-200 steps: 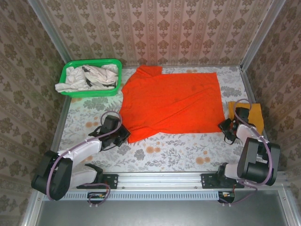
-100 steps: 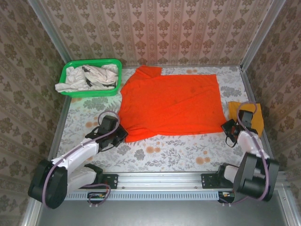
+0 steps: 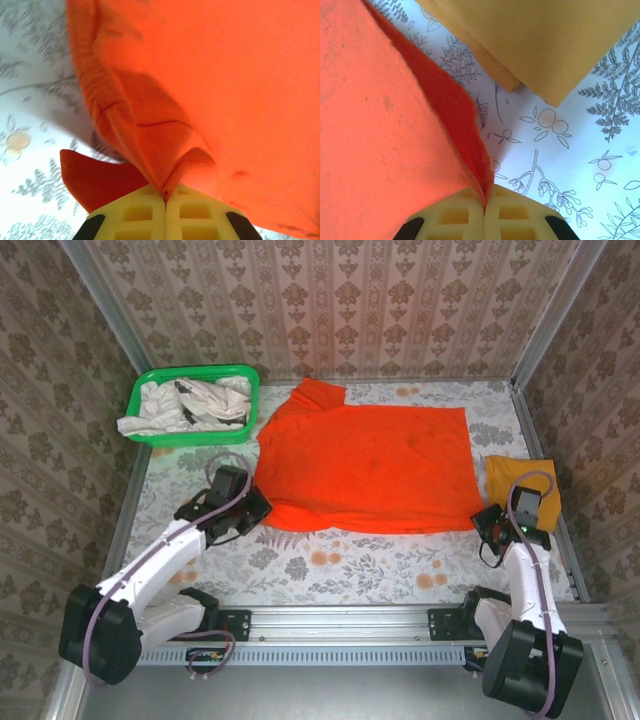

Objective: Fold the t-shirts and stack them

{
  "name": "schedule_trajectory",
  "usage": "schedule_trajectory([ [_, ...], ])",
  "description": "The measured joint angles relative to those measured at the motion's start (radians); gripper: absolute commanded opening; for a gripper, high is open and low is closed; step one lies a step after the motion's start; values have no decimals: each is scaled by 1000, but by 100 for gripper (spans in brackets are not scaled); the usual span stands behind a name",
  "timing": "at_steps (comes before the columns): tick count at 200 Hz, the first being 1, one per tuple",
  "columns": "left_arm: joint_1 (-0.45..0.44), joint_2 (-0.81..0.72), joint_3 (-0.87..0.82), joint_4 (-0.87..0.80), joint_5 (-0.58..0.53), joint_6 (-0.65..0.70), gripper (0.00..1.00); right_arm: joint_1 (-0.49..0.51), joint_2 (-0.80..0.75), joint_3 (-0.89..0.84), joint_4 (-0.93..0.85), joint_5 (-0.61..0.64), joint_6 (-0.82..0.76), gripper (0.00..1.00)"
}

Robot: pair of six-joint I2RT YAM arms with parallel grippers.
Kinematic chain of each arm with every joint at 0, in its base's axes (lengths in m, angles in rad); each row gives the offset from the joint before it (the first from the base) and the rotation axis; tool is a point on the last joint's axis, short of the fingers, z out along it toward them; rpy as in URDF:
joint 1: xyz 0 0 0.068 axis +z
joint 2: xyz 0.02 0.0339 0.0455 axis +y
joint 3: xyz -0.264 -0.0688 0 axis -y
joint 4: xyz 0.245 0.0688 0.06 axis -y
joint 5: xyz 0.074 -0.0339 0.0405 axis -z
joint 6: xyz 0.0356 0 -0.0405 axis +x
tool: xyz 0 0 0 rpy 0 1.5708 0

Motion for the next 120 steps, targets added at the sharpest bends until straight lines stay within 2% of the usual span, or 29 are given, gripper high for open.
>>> schedule_trajectory([
  [25,15,74,82,-4,3,63,0,0,40,50,2,-7,-14,0],
  [66,89,180,168,-20,26,122,0,24,103,132,0,-4,-35,0],
  [120,139,280,251,-14,96,130,0,56,266,266,2,9,-92,0],
])
